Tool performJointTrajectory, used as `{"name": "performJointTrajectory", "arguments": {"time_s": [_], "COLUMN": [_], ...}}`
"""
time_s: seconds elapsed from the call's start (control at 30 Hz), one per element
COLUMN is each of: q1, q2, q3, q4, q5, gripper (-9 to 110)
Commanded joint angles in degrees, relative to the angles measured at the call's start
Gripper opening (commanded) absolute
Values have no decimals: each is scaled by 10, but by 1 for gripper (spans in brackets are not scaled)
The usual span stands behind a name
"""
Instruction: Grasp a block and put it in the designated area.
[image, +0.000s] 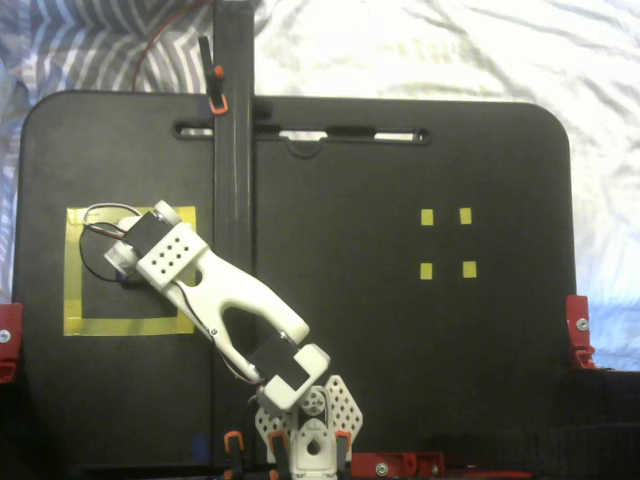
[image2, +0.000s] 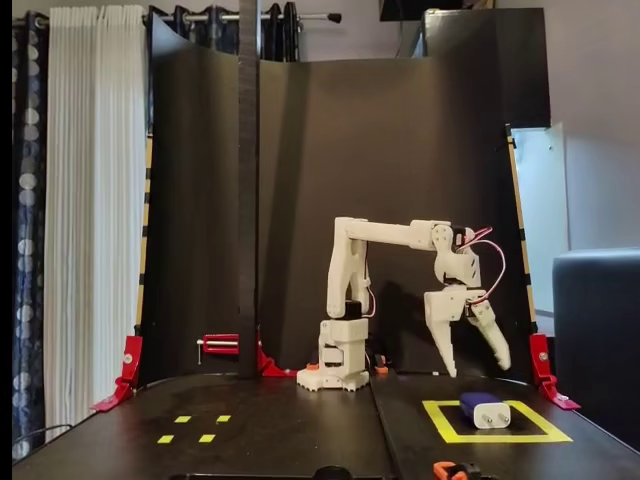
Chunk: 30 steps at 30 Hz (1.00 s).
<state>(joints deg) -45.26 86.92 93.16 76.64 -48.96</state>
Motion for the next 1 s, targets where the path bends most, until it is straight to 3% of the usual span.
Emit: {"name": "performJointTrajectory", "arguments": {"time_s": [0.0,0.17,0.5,0.97], "q1": [-1,0,18,222], "q2": [27,27,35,142], "q3": [-25,-26,-27,-25], "q4": [1,-2,-9,-47], "q5": [0,2,2,-2], "gripper": [12,0,0,0]}}
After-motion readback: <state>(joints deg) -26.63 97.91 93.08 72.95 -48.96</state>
